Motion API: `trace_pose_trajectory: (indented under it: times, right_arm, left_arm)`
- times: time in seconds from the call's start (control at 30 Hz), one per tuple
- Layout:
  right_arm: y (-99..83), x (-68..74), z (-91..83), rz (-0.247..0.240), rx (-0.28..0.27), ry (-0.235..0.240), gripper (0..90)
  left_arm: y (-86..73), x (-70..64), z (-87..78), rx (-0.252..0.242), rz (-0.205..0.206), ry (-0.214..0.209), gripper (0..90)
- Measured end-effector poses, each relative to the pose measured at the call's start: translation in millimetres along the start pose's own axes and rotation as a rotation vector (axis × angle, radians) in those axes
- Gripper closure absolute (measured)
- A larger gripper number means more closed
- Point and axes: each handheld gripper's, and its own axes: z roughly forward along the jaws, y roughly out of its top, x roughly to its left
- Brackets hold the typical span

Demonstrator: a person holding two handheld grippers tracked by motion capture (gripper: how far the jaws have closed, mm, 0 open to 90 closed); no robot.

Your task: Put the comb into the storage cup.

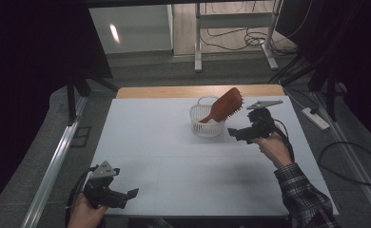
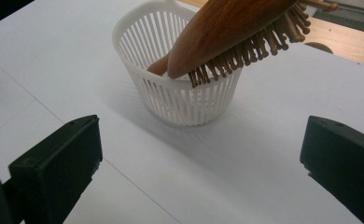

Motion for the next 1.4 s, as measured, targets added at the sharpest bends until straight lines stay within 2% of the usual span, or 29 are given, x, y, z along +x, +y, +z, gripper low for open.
trace_pose_trajectory:
  times: [0.43, 0.6, 0.9, 1.2, 1.4]
  right_arm:
    - [-8.1, 3.5, -5.4, -0.004, 0.014, 0.01, 0.0]
    - [-10.8, 5.5, -7.3, -0.005, 0.016, 0.02, 0.0]
    - [-15.4, 10.3, -9.8, -0.012, 0.013, 0.026, 0.0]
    - [-18.9, 16.3, -12.3, -0.026, 0.02, 0.039, 0.0]
    - [-21.3, 17.5, -15.1, -0.009, 0.025, 0.077, 0.0]
  left_arm:
    - [-0.2, 0.2, -0.5, -0.004, -0.001, 0.001, 0.0]
    - [-1.0, 2.6, -1.6, -0.017, -0.02, -0.011, 0.0]
    - [-1.4, 3.2, -2.3, -0.023, -0.024, -0.01, 0.0]
    - [-2.8, 5.7, -4.9, -0.049, -0.048, -0.013, 0.0]
    - [-3.6, 6.2, -6.3, -0.058, -0.052, 0.002, 0.0]
